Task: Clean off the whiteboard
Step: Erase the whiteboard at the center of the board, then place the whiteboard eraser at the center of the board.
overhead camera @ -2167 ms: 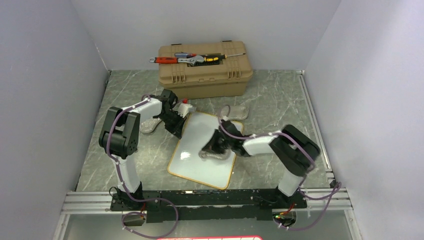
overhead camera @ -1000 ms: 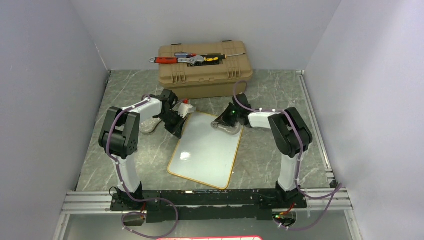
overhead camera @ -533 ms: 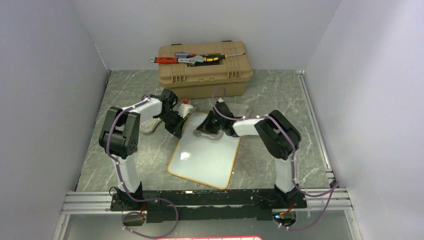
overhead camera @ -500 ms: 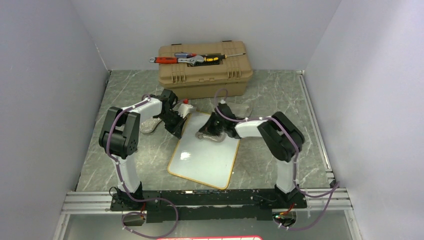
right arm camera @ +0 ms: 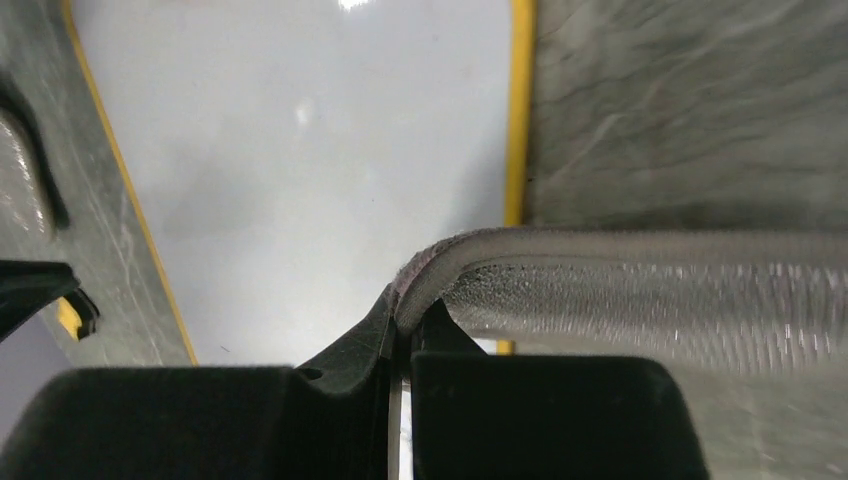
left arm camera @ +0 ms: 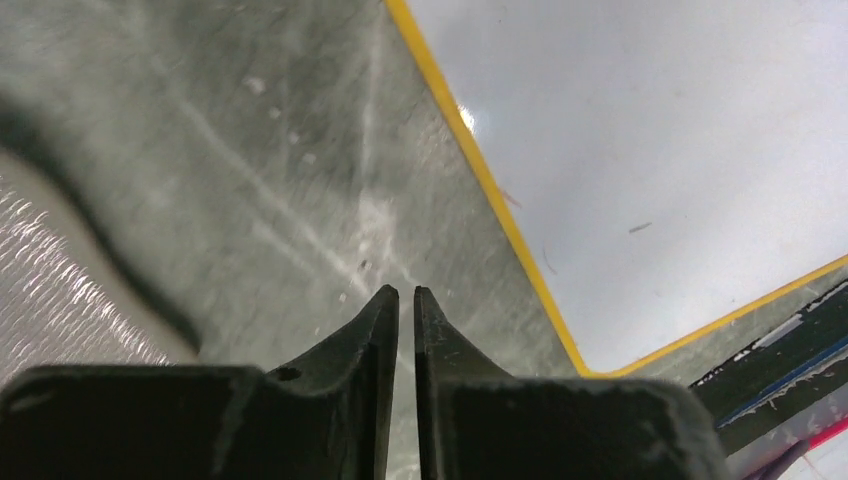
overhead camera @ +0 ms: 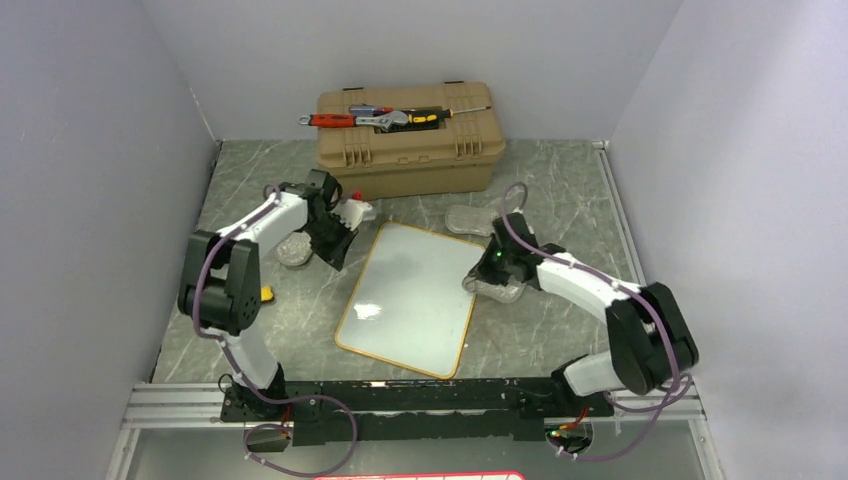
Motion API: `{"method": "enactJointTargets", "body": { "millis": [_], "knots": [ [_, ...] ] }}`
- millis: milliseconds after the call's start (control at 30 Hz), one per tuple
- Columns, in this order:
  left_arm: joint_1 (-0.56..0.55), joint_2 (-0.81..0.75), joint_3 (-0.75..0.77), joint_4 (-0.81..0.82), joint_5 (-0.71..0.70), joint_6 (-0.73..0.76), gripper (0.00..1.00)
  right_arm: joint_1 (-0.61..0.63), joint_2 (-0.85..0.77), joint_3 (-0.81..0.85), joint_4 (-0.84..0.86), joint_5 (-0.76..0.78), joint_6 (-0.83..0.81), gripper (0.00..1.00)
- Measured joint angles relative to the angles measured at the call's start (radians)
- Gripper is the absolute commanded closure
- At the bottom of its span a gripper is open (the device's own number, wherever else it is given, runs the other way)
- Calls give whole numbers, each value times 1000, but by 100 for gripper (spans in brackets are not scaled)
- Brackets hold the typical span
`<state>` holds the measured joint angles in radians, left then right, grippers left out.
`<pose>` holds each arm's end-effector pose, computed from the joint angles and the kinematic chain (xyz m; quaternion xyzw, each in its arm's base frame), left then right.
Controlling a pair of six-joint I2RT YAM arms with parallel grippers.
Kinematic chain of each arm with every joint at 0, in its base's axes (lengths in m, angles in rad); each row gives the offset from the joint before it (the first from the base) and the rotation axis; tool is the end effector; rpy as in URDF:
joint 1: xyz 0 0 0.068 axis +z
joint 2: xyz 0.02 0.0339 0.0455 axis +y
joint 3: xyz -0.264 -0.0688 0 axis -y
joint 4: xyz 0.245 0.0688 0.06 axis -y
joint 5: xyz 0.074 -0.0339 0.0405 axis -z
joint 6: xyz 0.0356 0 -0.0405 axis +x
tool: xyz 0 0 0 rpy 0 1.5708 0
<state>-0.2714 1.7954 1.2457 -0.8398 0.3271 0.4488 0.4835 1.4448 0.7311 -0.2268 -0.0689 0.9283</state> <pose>0.3230 -0.1018 0.1881 0.3600 0.9144 -0.1536 0.1033 0.2431 0.1304 0.1719 0.1992 0.9291 0.2259 0.2145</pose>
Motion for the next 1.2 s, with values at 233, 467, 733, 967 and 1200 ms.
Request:
{"method": "enactJointTargets", "body": {
  "millis": [233, 467, 733, 967, 1200],
  "knots": [
    [46, -228, 47, -71, -91, 28, 1, -87, -168, 55, -178, 76, -75, 100],
    [71, -474, 38, -41, -261, 21, 0, -188, -192, 76, -242, 105, -120, 100],
    [104, -538, -36, -52, -269, -18, 1, -206, -74, 111, -251, 117, -156, 100],
    [111, -534, -77, -37, -272, -37, 1, -218, 9, 175, -251, 125, -182, 86],
    [161, -521, -197, 109, -322, -46, 1, -221, 37, 196, -232, 140, -211, 28]
  ]
}}
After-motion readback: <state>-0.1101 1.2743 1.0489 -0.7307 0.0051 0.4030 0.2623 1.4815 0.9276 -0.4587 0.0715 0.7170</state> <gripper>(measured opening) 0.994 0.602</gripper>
